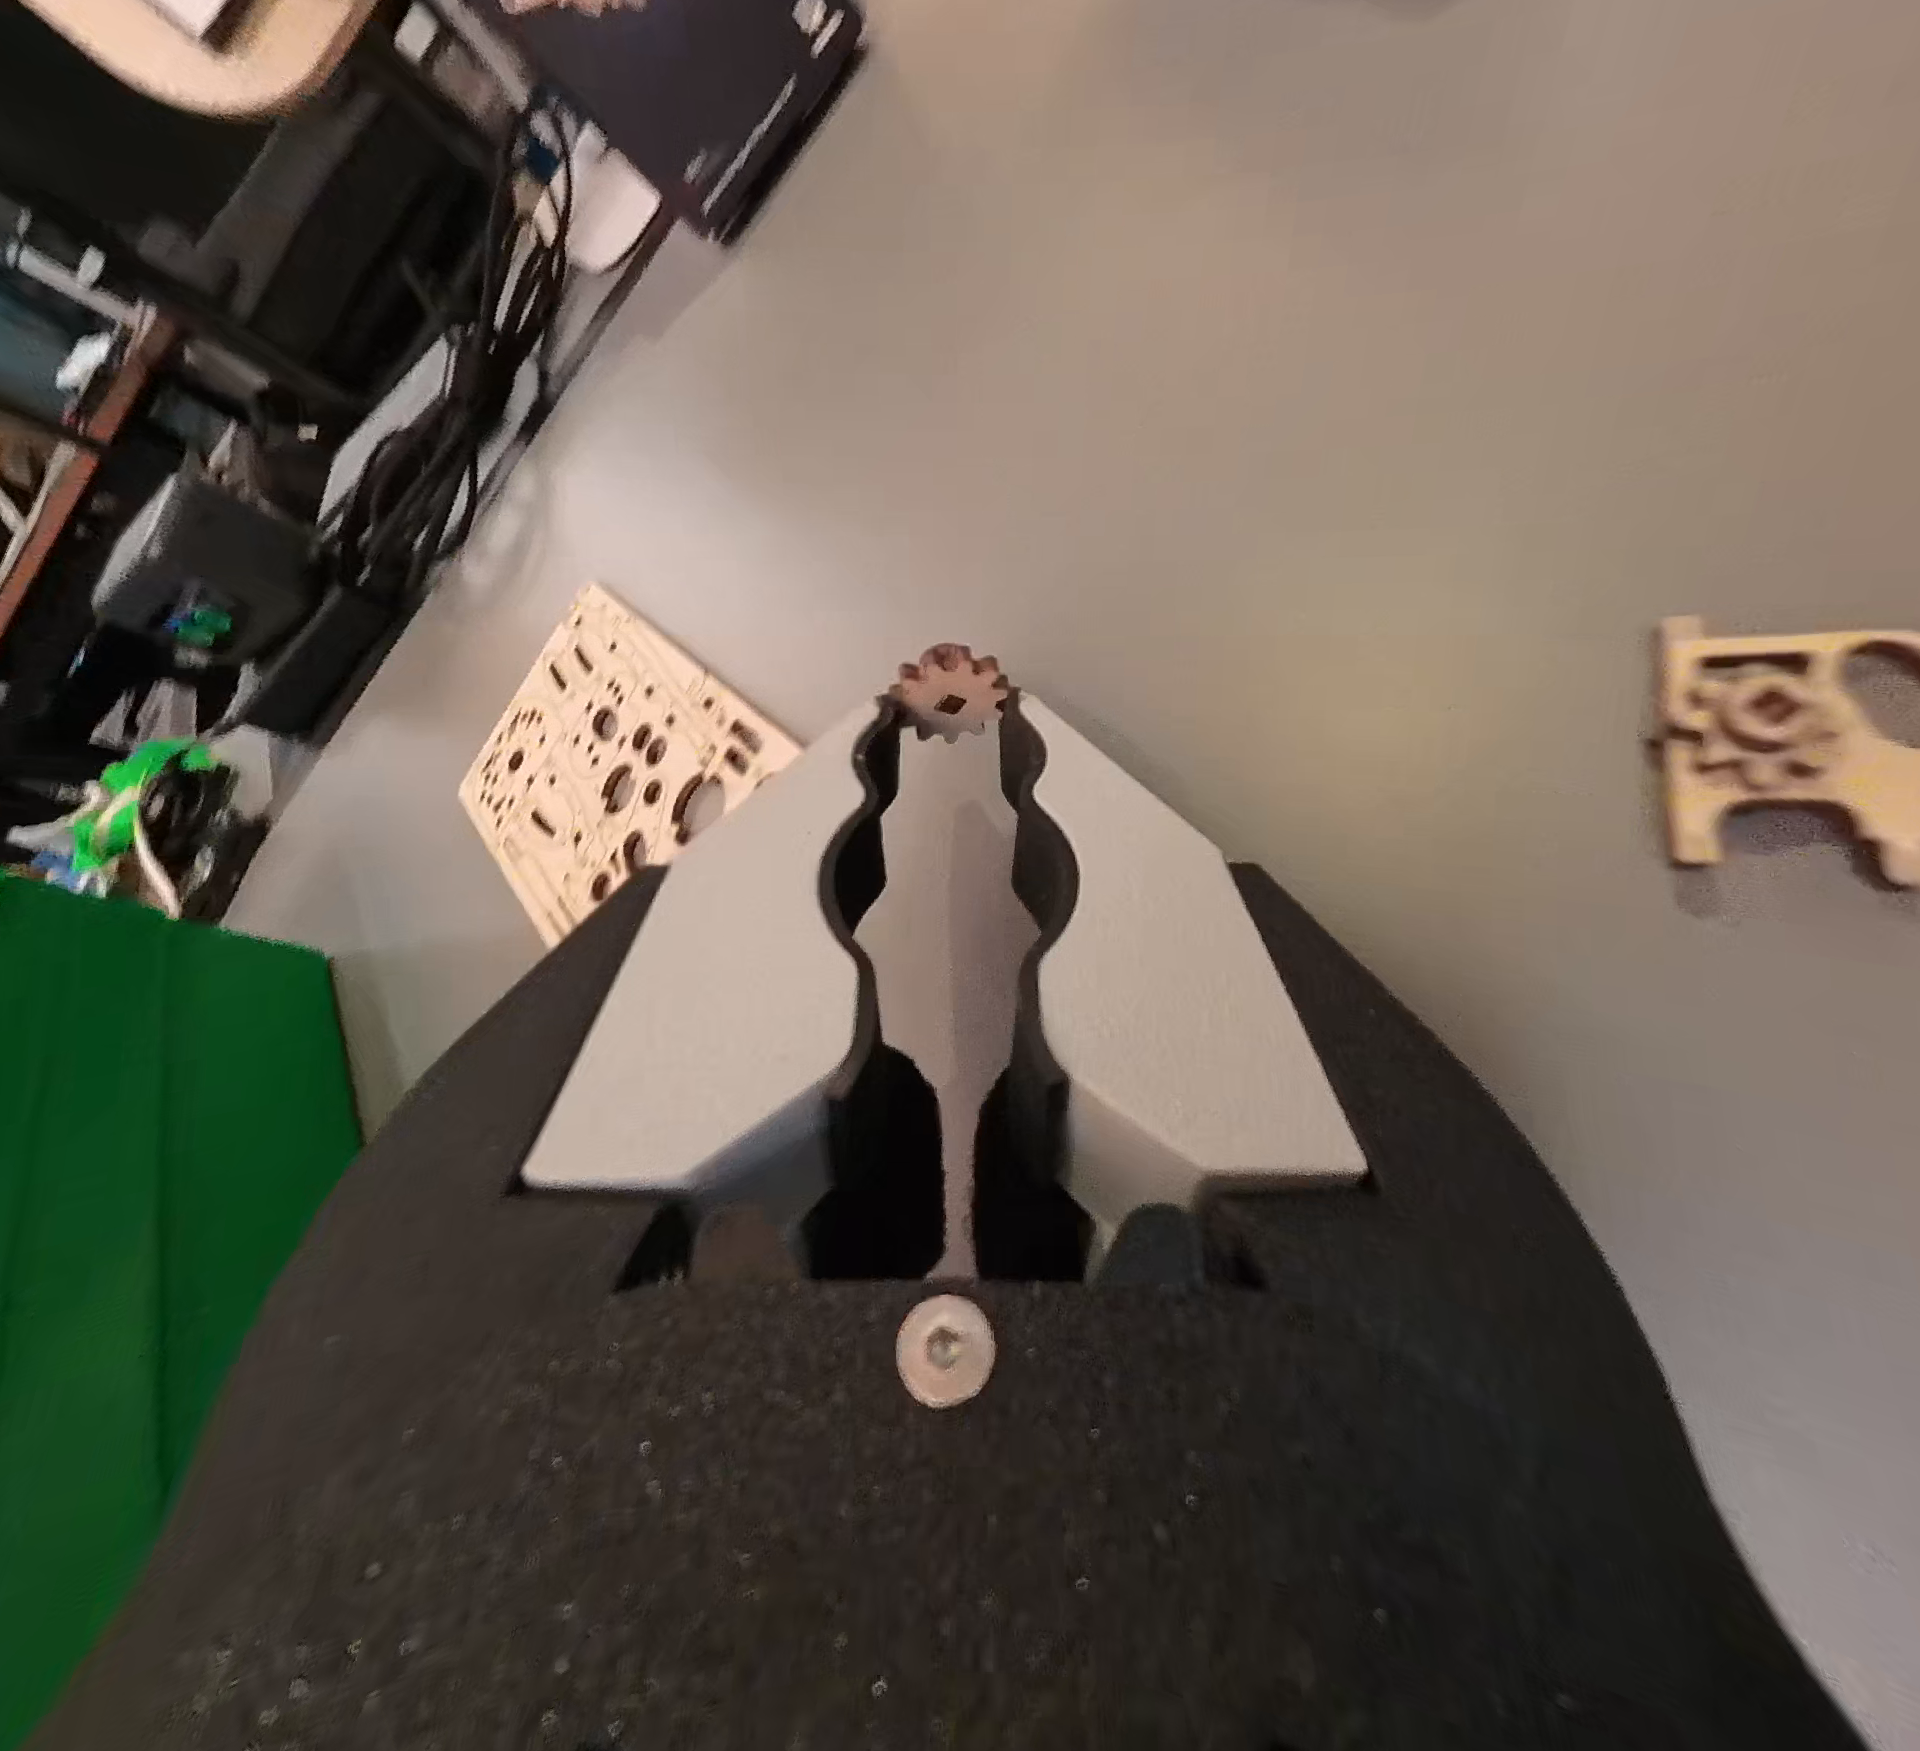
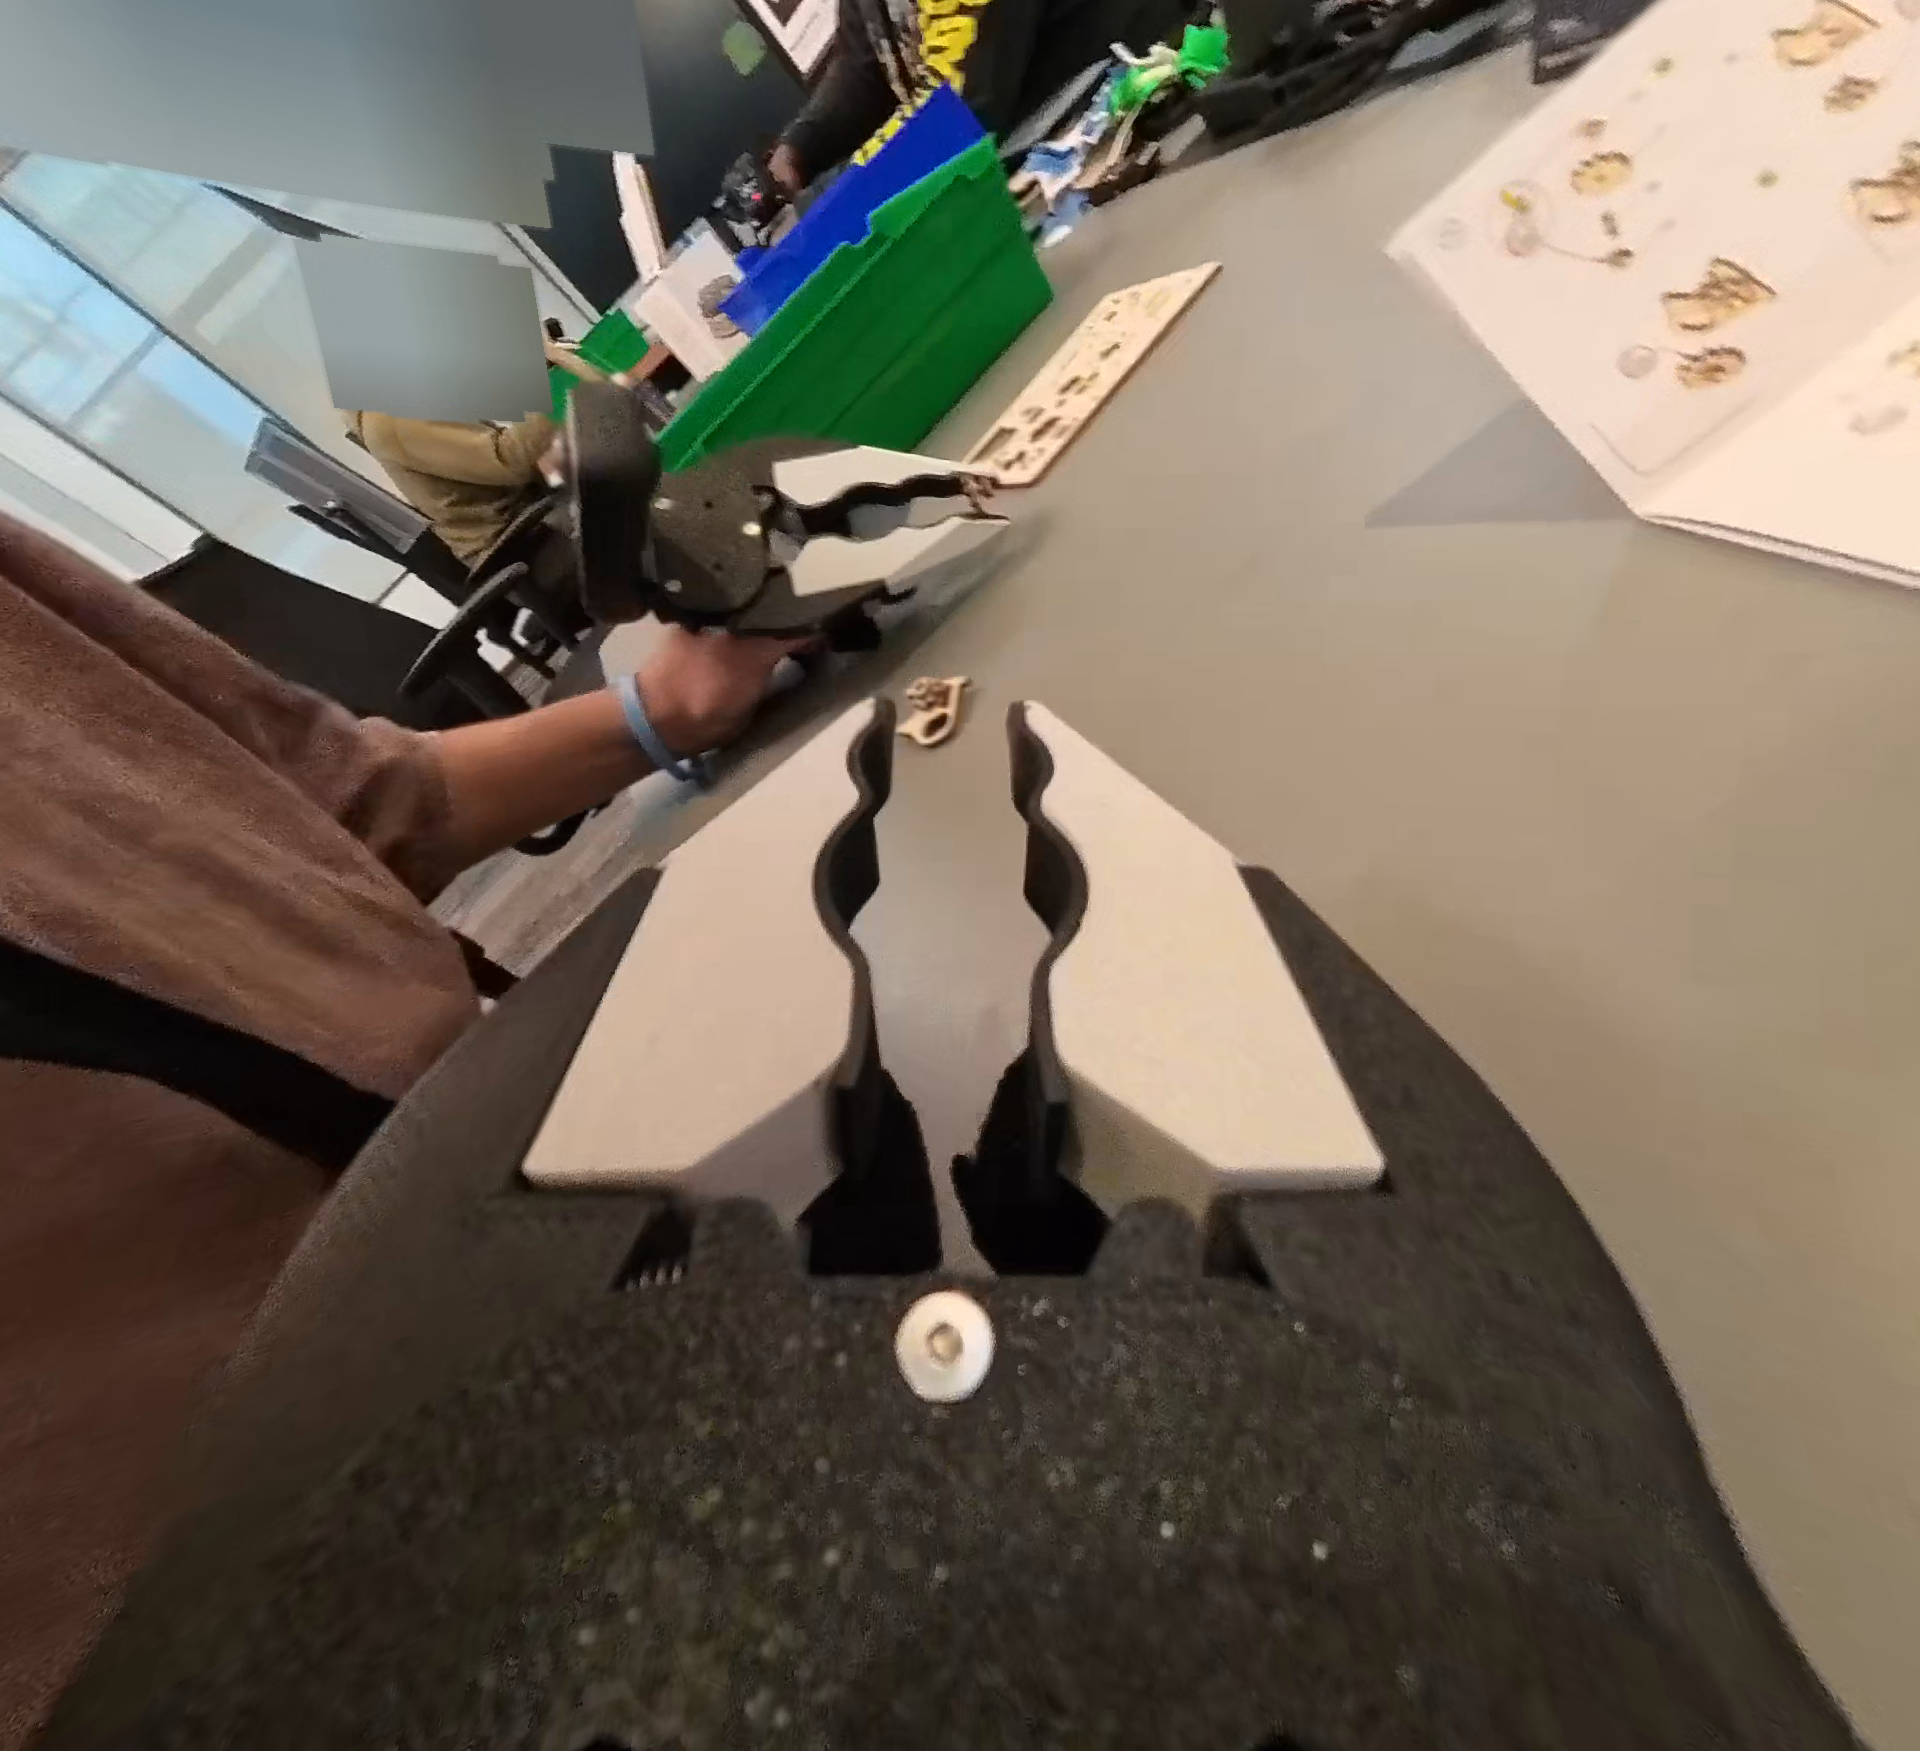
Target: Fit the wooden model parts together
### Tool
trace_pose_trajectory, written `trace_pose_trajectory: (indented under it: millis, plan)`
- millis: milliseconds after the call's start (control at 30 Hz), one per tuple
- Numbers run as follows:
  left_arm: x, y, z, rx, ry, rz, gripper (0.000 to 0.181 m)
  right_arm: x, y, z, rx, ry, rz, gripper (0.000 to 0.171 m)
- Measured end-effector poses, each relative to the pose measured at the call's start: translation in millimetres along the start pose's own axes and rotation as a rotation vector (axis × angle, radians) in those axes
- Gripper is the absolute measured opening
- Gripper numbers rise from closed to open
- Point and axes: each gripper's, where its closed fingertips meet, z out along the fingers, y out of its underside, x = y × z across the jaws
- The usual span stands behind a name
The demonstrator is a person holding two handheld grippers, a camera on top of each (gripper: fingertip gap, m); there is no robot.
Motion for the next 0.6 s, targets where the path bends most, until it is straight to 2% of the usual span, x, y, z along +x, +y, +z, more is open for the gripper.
trace_pose_trajectory:
  millis: [133, 200, 300, 467, 600]
  plan:
    - [24.9, -24.5, -8.7, 0.108, 0.106, 0.021, 0.017, -29.0, -0.9, 10.6, -0.012, -0.103, 0.02, 0.017]
    - [50.6, -50.4, -20.4, 0.177, 0.242, 0.016, 0.017, -43.5, 0.7, 16.6, -0.021, -0.16, -0.002, 0.018]
    - [78.0, -94.7, -52.8, 0.275, 0.348, 0.118, 0.017, -63.8, -3.1, 22.0, 0.002, -0.226, -0.114, 0.019]
    - [118.0, -136.3, -115.0, 0.4, 0.517, 0.177, 0.017, -89.3, -5.7, 21.0, 0.015, -0.324, -0.228, 0.014]
    - [127.1, -164.8, -150.5, 0.518, 0.53, 0.188, 0.017, -117.5, 1.5, 14.2, -0.016, -0.462, -0.254, 0.014]
